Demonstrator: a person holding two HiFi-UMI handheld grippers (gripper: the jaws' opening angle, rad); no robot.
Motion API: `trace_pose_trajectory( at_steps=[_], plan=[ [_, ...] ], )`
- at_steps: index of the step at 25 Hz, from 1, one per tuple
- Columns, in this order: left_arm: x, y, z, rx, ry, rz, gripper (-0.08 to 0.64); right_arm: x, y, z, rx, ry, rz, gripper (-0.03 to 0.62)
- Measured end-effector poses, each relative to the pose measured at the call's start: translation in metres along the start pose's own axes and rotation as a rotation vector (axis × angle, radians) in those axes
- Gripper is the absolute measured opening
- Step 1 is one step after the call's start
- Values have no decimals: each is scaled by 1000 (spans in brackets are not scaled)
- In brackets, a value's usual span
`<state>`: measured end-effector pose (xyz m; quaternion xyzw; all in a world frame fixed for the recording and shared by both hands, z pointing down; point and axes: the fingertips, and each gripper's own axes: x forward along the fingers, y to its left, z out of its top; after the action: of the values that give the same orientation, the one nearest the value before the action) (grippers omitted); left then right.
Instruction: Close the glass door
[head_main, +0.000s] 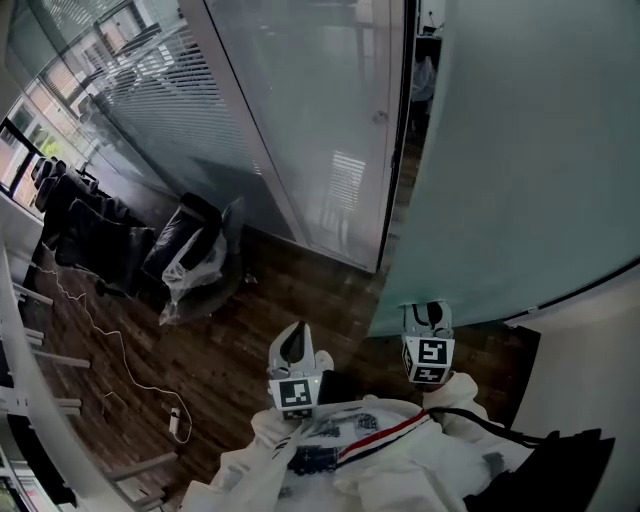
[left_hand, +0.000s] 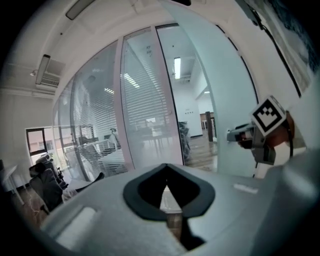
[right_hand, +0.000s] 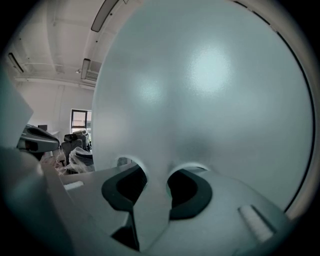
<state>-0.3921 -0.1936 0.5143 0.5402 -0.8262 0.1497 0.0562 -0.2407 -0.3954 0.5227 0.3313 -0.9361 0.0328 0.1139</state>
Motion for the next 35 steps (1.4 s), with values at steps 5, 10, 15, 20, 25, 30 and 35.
trace_pose_trajectory(
  at_steps=[5,10,15,20,25,30,35],
  plan=[
    [52,25,4,19,1,-78,2,30,-12,-4,46,17,-34,129],
    [95,37,-10,5,-21,-167,2,55,-23,-15,78,-5,-60,130],
    [123,53,3,4,-59,-235,2,71,-32,-12,91,9,-95,130],
    [156,80,17,5,-96,-269,2,96,-43,1,108,11,-123,130],
    [181,93,16,-6,-92,-319,2,119,-48,5,123,30,-155,132],
    [203,75,24,14,-107,-404,2,140,-57,14,131,34,-164,131],
    [216,59,26,25,-117,-443,2,146,-66,14,135,25,-194,132]
  ],
)
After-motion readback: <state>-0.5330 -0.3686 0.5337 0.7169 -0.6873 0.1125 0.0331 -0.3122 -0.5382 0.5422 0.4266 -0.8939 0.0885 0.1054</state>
